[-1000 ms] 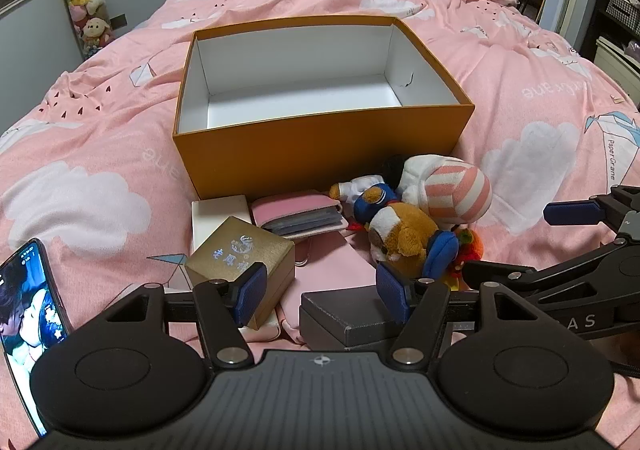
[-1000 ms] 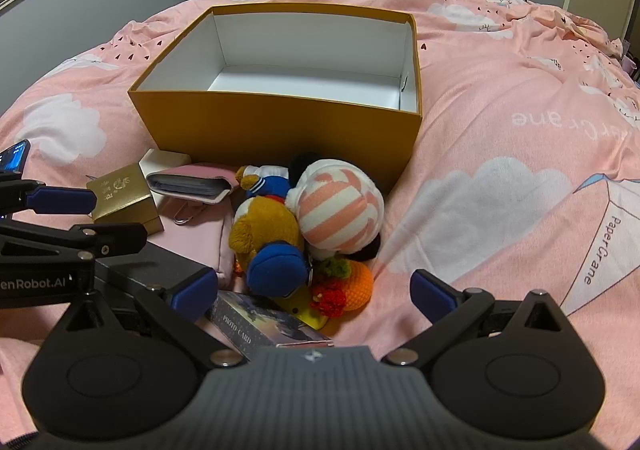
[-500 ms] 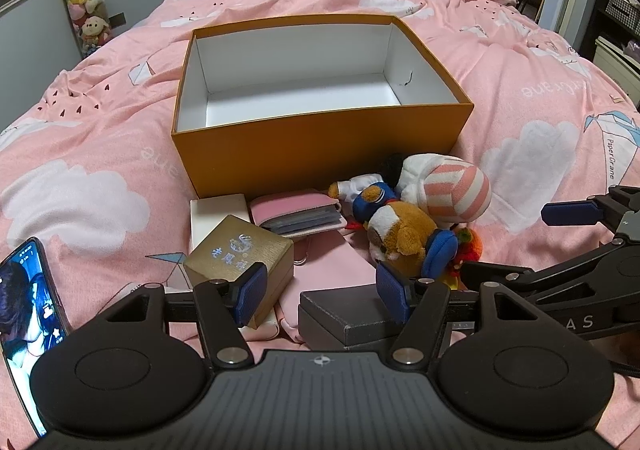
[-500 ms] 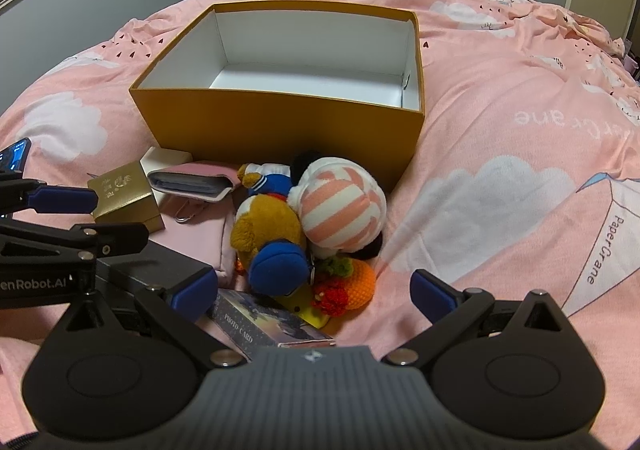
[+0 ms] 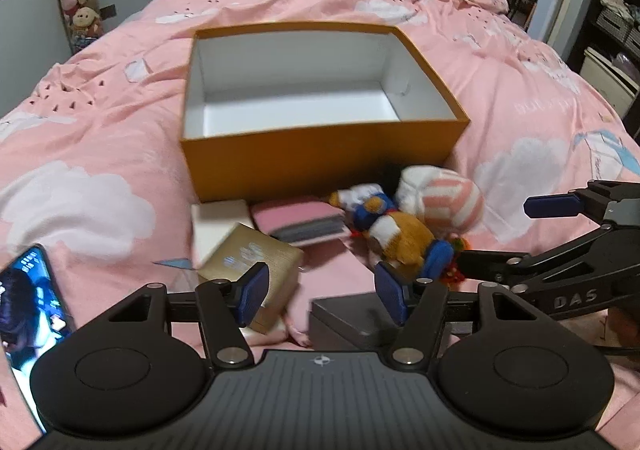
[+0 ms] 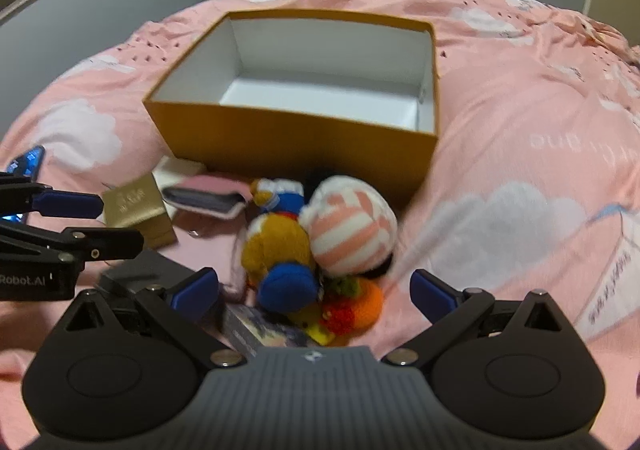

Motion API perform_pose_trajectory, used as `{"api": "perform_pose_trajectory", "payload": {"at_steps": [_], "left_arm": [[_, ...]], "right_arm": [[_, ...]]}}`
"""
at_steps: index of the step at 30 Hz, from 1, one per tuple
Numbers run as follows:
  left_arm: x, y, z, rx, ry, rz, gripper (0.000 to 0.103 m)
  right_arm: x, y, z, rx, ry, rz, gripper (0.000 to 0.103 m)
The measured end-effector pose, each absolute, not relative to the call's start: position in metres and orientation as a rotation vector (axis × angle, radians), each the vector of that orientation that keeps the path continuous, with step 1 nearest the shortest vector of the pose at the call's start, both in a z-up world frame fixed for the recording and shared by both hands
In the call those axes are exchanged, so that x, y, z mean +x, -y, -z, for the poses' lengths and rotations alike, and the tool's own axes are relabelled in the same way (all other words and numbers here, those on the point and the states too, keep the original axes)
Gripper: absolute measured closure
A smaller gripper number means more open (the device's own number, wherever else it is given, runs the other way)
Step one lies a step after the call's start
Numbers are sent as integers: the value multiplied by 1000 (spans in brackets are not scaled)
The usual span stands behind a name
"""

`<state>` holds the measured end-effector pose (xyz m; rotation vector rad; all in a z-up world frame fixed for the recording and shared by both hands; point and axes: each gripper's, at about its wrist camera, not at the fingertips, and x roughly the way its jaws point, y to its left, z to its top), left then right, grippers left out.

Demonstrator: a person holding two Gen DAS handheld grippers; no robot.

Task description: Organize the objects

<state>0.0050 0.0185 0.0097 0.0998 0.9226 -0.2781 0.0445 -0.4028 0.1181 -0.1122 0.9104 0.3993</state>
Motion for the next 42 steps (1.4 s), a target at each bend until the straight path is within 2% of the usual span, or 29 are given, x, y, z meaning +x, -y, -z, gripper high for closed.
{"api": "perform_pose_trajectory", "payload": {"at_steps": [1,4,7,11,21,24,25,27,31,39,42], "left_arm": [[8,-22,-12,99,-923,276,31],[18,-29,-12,132,-944,285,30],[30,-32,-6,214,-979,338,27],[42,-36,-2,350,-988,460,17],[66,-50,27,379,-1086,534,17],[66,-50,36,462,-1084,627,17],[65,-50,39,499,-1083,662,17],[63,-53,43,514,-1062,673,26],[62,-60,42,456,-1034,680,31],[68,-73,28,373,-1024,686,31],[73,-74,19,352,-1031,669,32]], "right_arm": [[47,401,-121,-112,-907,-415,4],[55,392,-127,-133,-898,-457,22],[66,382,-127,-128,-921,-519,30],[81,366,-121,-142,-958,-581,31],[102,333,-104,-146,-1047,-675,31],[107,329,-100,-147,-1064,-680,31],[108,327,-99,-146,-1068,-681,31],[111,325,-97,-146,-1072,-684,31],[112,322,-95,-154,-1069,-690,31],[113,320,-92,-147,-1075,-696,32],[115,320,-91,-142,-1084,-705,39]]}}
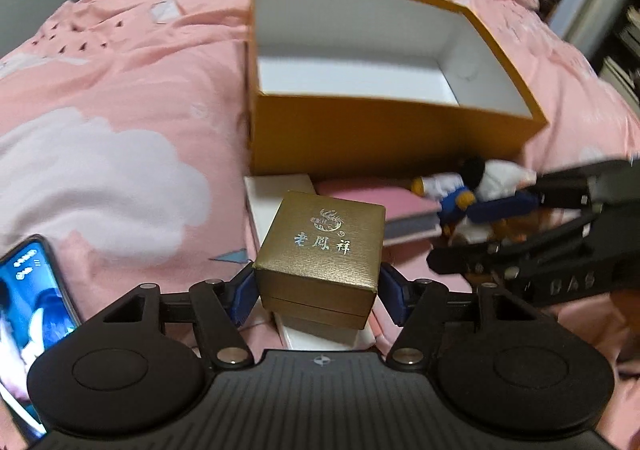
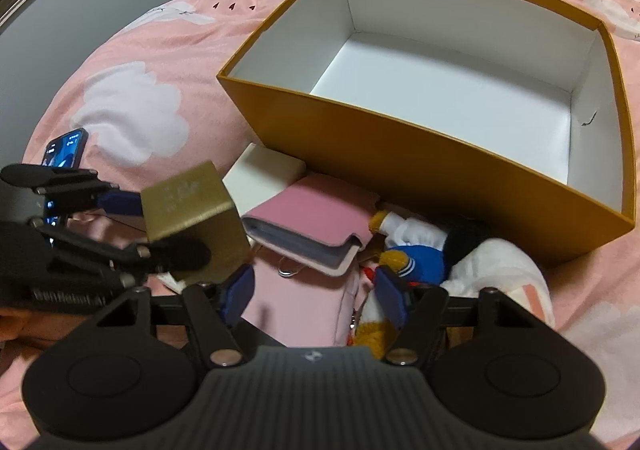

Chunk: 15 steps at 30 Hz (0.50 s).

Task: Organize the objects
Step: 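Grasp the gold jewelry box with the left gripper and lift it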

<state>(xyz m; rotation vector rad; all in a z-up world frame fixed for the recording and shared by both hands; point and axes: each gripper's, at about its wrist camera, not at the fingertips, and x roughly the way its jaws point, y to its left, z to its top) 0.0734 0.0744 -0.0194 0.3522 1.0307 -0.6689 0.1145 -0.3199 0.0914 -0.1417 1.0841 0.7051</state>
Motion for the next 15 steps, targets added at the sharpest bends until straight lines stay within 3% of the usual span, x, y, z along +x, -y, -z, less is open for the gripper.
{"api": "perform_pose_trajectory", "payload": {"at_steps": [6,15], "left_arm": [[88,-76,1,364,-1049,670,32],[123,-79,-19,420,-1081,673,32]], "right_arm": [[115,308,-102,-140,-1091,-750,50],[128,271,-116,-174,-1079,-822,51]]}}
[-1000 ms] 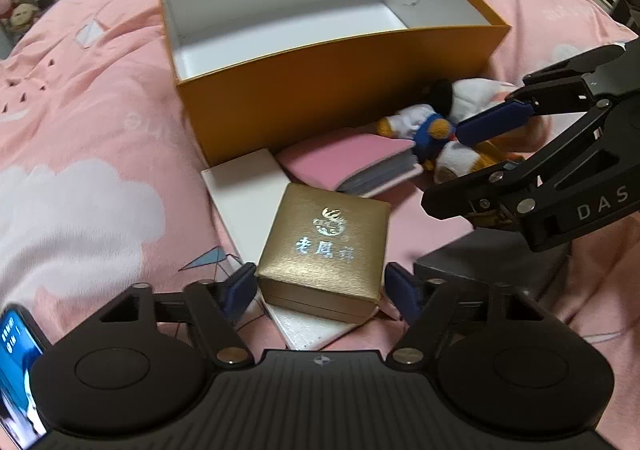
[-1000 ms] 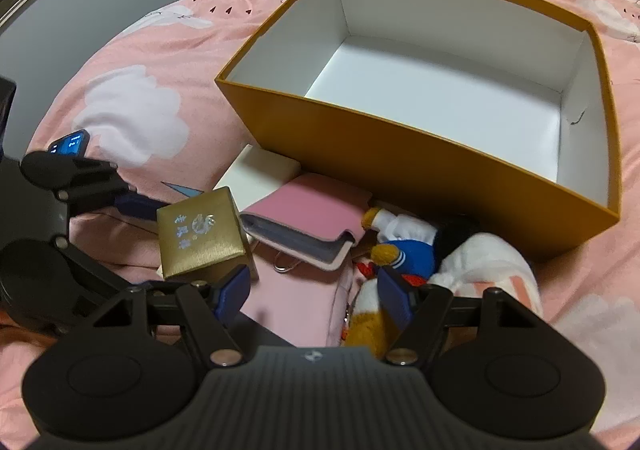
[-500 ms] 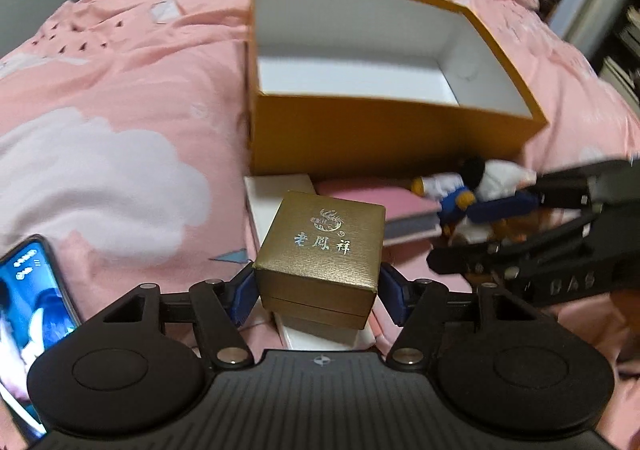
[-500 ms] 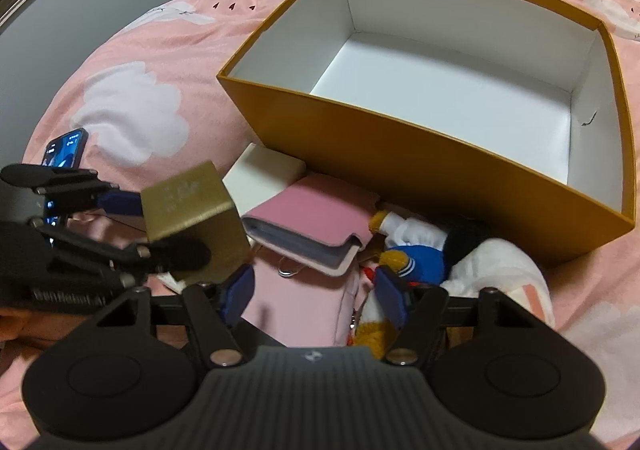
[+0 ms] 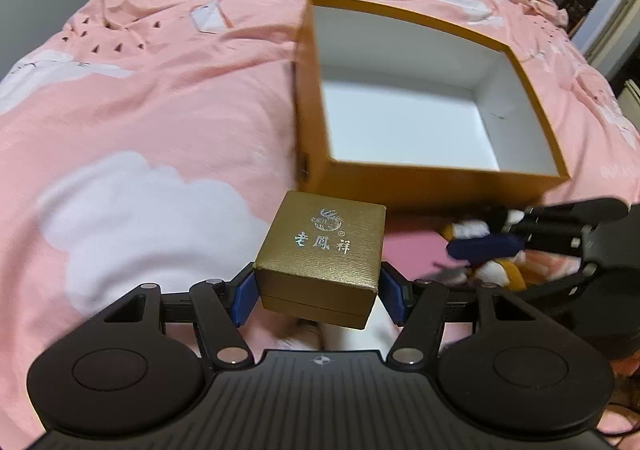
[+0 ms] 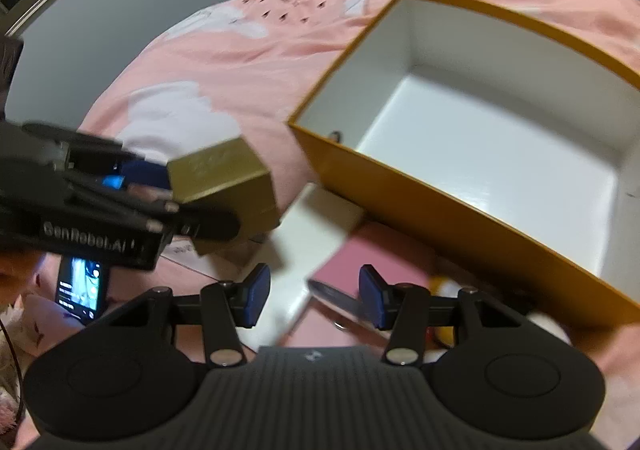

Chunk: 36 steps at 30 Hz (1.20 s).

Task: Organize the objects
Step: 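Grasp the gold jewelry box with the left gripper and lift it, then grasp the white rectangular box with the right gripper while the left gripper holds the gold box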

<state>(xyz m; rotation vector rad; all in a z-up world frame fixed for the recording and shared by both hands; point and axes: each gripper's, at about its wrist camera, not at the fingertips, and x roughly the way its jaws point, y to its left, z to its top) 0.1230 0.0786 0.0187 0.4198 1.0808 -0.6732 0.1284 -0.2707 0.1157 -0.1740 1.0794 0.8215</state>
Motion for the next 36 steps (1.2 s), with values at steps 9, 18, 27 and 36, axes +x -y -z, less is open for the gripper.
{"api": "perform_pose_trajectory", "payload": {"at_steps": [9,18,27,36], "left_arm": [[152,-85,-18,463,-1113,721,32],[171,-88,-13,447,-1139,772,32],[177,-87,-8,483,-1141,805,32],[173,-84,-8,517,-1112,828,32]], "right_arm": [[145,209,-86,-227,-1196,-803,51],[153,175,-61,-323,-1242,-718,37],[166,167,-41,-339,-1304,-649,27],[175,177,-46,-219,-1354,-676,31]]}}
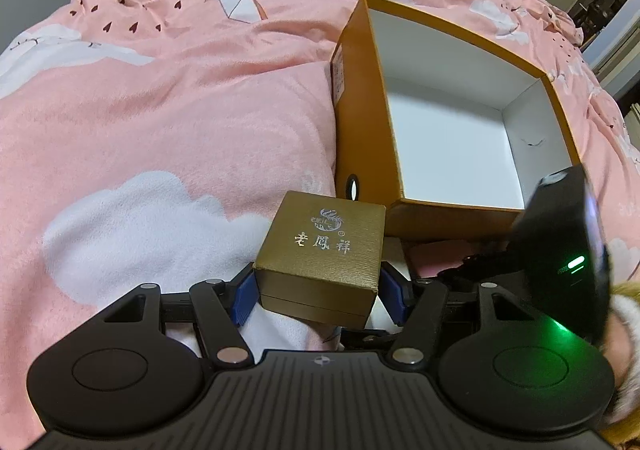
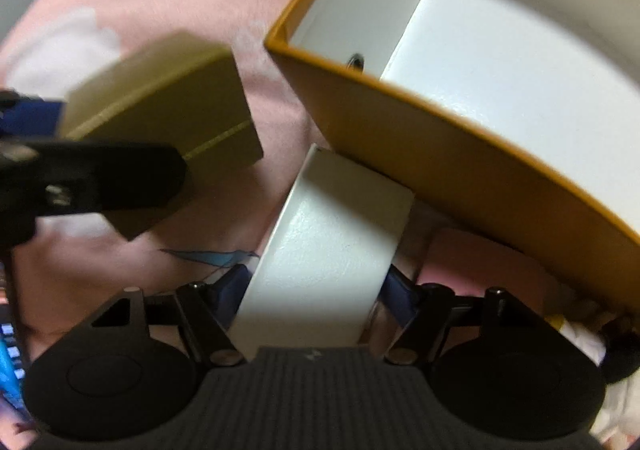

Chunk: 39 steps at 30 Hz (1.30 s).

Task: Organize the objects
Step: 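Grasp the white rectangular box with the right gripper while the left gripper holds the gold box, then lower the gold box into the orange box with the left gripper while the right lowers the white box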

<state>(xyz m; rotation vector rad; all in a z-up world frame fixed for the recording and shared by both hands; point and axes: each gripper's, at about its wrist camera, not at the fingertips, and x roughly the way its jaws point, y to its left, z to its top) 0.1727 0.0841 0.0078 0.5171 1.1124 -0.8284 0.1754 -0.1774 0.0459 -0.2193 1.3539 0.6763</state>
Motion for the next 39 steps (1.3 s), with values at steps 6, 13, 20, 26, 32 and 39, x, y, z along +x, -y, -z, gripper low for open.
{"api": "perform_pose_trajectory", "payload": {"at_steps": [6,13,20,26,32,39], "left_arm": [[161,-86,-26,534,-1055,867,32],[147,-82,-59,545,-988,942,32],[133,-54,-88,643,-904,1002,32],[117,-10,-92,772,-885,1073,32],[110,43,-69,917,-923,1083,32],[124,87,-35,997,-1058,1025,32]], "right_arm": [[173,202,-86,-130,-1312,-764,36],[170,237,-143,-55,-1184,-807,40],[171,272,-200,46,-1032,-820,42],[189,311,-230,75,-887,-721,42],[228,337,-228,76,-856,-585,42],[275,339,-183,85,-942,-518,42]]}}
